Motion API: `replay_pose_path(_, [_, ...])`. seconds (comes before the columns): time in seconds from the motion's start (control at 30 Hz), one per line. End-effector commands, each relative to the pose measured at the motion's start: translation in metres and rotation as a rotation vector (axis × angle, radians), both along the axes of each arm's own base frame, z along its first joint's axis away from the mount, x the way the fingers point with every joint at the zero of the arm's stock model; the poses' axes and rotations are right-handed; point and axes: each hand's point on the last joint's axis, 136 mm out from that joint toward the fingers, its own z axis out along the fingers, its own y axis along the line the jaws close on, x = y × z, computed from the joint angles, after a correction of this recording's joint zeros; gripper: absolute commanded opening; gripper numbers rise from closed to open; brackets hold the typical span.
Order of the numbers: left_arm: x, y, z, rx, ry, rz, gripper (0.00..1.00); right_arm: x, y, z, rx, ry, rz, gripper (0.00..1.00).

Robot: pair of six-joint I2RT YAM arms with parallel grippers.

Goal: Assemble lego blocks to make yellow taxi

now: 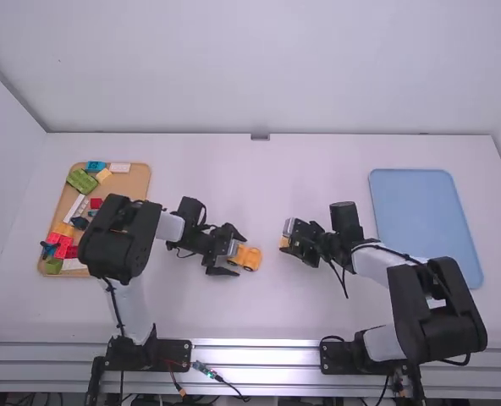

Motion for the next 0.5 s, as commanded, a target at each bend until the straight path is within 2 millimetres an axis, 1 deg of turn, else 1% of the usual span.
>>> replay_pose_path(0.0, [-0.0009, -0.0023, -0.0063, 0.027, 0.060, 0.036, 0.99, -0.0002, 0.0023, 0.0066, 0.014, -0.009, 0.009, 0.21])
replay_pose_path(0.07, [0.0015, -0.0051, -0.0052, 0.024, 0.066, 0.045, 0.99, 0.0009, 0.0027, 0.0076, 0.015, -0.013, 0.009, 0.22])
replay_pose_path(0.17, [0.0038, -0.0084, -0.0050, 0.029, 0.072, 0.054, 0.89, 0.0015, 0.0027, 0.0080, 0.016, -0.016, 0.009, 0.21])
replay_pose_path(0.23, [0.0054, -0.0079, -0.0079, 0.052, 0.070, 0.062, 0.76, 0.0014, 0.0028, 0.0080, 0.016, -0.015, 0.009, 0.20])
replay_pose_path(0.27, [0.0056, -0.0075, -0.0089, 0.059, 0.068, 0.063, 0.72, 0.0014, 0.0028, 0.0080, 0.016, -0.016, 0.009, 0.20])
replay_pose_path(0.3, [0.0056, -0.0072, -0.0089, 0.059, 0.068, 0.063, 0.60, 0.0014, 0.0028, 0.0080, 0.016, -0.016, 0.009, 0.20])
replay_pose_path(0.37, [0.0063, -0.0062, -0.0088, 0.057, 0.068, 0.067, 0.57, 0.0015, 0.0027, 0.0080, 0.016, -0.015, 0.008, 0.20])
replay_pose_path(0.47, [0.0071, -0.0086, -0.0078, 0.051, 0.057, 0.062, 0.55, 0.0023, 0.0029, 0.0086, 0.021, -0.006, -0.002, 0.20])
